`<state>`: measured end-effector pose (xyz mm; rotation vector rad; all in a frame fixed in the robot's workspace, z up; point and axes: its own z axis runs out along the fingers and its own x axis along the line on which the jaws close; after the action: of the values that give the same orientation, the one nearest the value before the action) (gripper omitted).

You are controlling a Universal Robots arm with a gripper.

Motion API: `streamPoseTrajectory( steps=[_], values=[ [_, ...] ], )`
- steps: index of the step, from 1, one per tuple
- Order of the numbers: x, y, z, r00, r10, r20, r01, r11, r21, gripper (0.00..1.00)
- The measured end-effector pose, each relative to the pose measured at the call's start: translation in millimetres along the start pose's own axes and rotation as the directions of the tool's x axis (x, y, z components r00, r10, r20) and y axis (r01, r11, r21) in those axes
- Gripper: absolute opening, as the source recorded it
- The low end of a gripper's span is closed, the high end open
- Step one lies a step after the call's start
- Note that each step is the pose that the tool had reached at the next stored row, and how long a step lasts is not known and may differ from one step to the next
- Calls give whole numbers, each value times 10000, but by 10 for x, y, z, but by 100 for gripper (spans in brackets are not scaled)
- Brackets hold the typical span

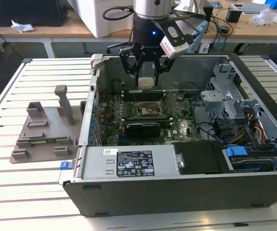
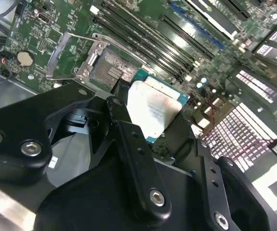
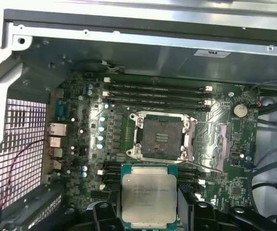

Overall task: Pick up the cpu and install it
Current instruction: 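Pick up the cpu and move it towards the insertion slot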

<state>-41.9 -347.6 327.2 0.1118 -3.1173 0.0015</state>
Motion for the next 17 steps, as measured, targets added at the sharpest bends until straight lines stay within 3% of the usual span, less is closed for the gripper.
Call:
streamPoseTrajectory(
  steps=[11,14,15,16,17],
  values=[
    [-172,34,244,10000,1,-2,-1,10000,35,55],
    [-200,103,299,10000,-3,-3,3,10000,42,55],
    [-326,195,374,10000,-9,-6,9,10000,91,55],
    [-399,198,401,10000,-6,-14,7,9998,205,55],
    [-411,199,406,10000,-6,-15,6,9998,222,55]
  ],
)
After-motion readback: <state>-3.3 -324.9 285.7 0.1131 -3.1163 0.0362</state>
